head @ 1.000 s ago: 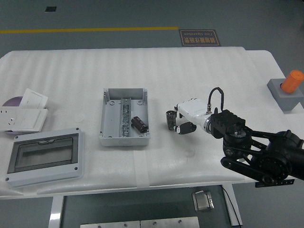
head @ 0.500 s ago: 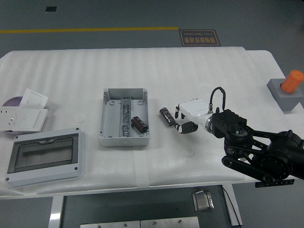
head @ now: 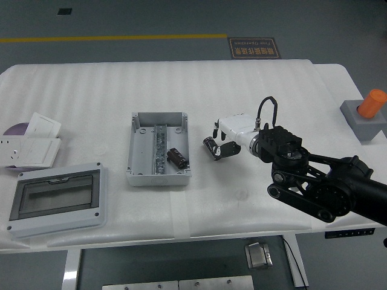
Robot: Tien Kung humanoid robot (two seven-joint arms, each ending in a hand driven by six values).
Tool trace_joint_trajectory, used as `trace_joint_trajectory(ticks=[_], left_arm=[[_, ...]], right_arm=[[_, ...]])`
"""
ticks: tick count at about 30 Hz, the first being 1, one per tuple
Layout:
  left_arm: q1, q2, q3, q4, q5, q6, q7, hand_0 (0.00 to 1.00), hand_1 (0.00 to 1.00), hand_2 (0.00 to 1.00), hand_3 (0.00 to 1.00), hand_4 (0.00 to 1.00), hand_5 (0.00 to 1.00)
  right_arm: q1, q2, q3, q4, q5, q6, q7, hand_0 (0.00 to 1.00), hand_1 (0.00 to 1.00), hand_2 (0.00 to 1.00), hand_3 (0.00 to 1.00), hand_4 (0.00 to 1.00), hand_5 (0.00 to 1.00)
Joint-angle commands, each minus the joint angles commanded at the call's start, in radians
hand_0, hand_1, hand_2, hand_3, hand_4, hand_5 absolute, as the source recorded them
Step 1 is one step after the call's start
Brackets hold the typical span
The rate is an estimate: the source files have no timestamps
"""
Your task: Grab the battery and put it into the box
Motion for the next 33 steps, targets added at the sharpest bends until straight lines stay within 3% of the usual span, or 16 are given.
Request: trace_joint_trajectory(ticks=[4,5,10,11,22,33], left_arm=[[-0.001,0.0,0.001,0.0,-0.001,0.0,0.0,0.684,0.698,0.535,0.614,0.564,0.57],[-0.002,0.001,0.001,0.0,-0.001,0.0,0.0,0.684,0.698,0.533,0.609,0.561,0.566],[-0.007,0.001,-0.001,0.0,0.002,0.001,0.0,0.684,0.698,0.533,0.609,0.561,0.566],[-0.007,0.0,-0.002,0.0,0.003,0.001,0.0,0.684,0.698,0.528,0.605,0.559,0.568],[-0.01,0.001,-0.001,-0.001,0.004,0.003,0.0,0.684,0.698,0.526,0.601,0.546,0.555],[-0.015,0.004,-0.009,-0.003,0.012,0.003,-0.001,0.683,0.698,0.523,0.599,0.522,0.538]], right_arm=[[0.011,-0.013,-0.001,0.019,-0.019,0.034,-0.001,0.818,0.648,0.508,0.64,0.748,0.544],[0.014,-0.015,-0.003,0.023,-0.023,0.038,0.0,0.868,0.684,0.583,0.737,0.813,0.532],[0.029,-0.023,-0.019,0.041,-0.043,0.042,0.001,0.868,0.684,0.583,0.737,0.813,0.532],[0.032,-0.023,-0.025,0.042,-0.045,0.041,0.001,0.948,0.754,0.849,0.998,0.915,0.48],[0.084,-0.011,-0.155,-0.004,-0.13,-0.006,0.029,0.948,0.76,0.871,0.998,0.947,0.471],[0.14,-0.011,-0.28,-0.063,-0.166,-0.062,0.068,0.923,0.722,0.807,0.998,0.939,0.459]])
